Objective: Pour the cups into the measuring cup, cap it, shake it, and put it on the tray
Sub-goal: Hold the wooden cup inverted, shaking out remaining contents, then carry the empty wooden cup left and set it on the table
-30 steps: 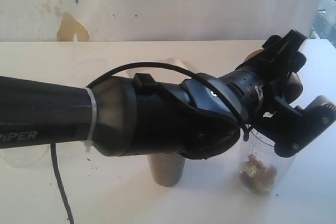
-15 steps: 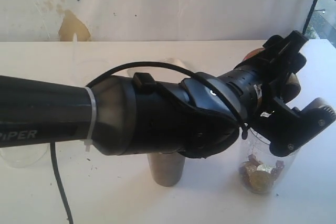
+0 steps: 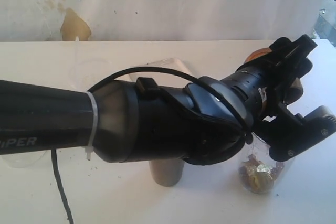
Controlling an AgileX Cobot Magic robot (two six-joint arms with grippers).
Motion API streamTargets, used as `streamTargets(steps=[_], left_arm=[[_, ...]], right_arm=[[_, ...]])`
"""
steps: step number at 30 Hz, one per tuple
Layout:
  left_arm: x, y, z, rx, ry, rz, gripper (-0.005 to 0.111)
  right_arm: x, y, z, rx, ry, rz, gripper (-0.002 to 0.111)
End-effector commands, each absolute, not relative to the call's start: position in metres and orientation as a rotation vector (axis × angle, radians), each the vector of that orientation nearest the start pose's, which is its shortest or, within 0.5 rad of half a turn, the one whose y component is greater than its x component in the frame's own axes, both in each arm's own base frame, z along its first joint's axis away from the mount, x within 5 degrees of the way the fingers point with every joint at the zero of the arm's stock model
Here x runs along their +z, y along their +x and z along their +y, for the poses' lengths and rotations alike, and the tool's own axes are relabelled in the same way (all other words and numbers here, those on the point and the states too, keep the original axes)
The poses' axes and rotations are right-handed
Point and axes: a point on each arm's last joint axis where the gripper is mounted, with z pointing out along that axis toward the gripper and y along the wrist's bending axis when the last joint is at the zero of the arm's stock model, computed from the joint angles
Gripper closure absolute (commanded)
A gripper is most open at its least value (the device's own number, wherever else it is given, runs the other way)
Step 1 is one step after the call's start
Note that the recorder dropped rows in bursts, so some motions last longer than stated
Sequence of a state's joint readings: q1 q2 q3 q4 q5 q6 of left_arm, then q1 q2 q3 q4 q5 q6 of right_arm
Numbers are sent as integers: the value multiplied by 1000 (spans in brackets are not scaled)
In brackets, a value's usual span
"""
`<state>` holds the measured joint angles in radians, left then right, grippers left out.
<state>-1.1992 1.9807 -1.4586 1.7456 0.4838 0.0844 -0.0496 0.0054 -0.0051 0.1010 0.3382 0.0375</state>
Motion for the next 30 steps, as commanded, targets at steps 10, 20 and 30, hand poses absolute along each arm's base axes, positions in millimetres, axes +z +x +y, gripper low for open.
streamTargets(steps=[10,20,30], left_arm=[[264,202,-414,908,1912,401,107],[264,202,-414,937,1921,377,107],[269,201,-413,756,1818,595,107]], right_arm=[[183,54,0,91,139,1814,108],[183,54,0,91,139,1814,108],[183,54,0,91,139,1814,108]])
